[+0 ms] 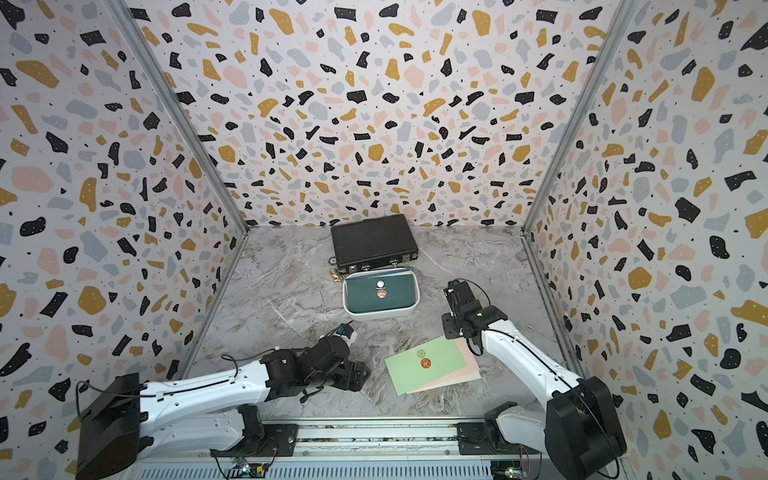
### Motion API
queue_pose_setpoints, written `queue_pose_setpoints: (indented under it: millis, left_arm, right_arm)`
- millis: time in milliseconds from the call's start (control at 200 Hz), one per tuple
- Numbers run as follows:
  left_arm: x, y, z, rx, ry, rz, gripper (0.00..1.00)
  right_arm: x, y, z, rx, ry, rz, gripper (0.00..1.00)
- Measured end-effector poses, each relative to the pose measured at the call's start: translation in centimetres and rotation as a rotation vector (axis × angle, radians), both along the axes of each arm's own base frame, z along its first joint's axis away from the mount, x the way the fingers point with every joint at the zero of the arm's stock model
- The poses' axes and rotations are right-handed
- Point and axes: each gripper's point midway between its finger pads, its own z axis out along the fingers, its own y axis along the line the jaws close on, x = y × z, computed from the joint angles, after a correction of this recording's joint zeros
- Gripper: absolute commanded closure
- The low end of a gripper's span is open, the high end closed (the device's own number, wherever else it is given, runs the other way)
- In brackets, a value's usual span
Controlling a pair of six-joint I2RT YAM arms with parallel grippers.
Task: Put the sealed envelopes into the storage box
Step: Pick up the envelope from the center of the board.
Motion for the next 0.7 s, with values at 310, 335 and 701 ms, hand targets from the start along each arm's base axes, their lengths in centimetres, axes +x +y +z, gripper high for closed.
queue_pose_setpoints:
  millis: [310, 335, 701]
  left_arm:
    - [-0.3, -3.2, -1.8, -0.084, 0.100, 0.014, 0.12]
    - [-0.4, -3.4, -1.8, -0.089, 0.103, 0.014, 0.12]
    - [-0.9, -4.8, -2.8, -0.126, 0.144, 0.002, 0.13]
  right_arm:
    - [-1.3, -0.1, -3.5, 0.045, 0.120, -0.086, 0.56]
    - [-1.4, -0.1, -3.8, 0.048, 0.127, -0.090, 0.56]
    - [-2.9, -0.3, -6.8, 0.066, 0.221, -0.137, 0.56]
